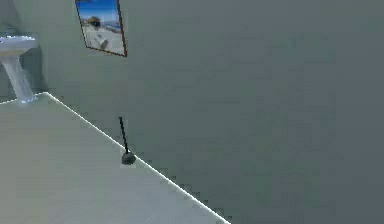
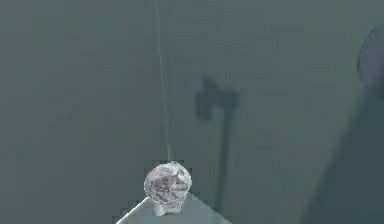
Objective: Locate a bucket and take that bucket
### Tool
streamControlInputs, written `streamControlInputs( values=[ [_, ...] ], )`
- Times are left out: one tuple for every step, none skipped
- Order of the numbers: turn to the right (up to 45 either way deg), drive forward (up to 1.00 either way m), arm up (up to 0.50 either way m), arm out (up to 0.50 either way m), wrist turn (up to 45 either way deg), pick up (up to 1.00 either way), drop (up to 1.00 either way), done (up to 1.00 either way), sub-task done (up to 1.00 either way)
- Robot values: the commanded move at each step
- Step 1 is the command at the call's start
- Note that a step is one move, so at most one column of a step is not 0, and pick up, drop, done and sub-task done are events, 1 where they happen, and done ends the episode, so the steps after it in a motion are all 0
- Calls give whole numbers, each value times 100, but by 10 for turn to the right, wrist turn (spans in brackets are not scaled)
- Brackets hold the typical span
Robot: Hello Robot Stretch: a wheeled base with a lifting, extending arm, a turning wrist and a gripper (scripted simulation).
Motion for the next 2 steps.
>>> streamControlInputs(
  values=[
    [450, 0, 0, 0, 0, 0, 0, 0, 0],
    [180, 0, 0, 0, 0, 0, 0, 0, 0]
  ],
)
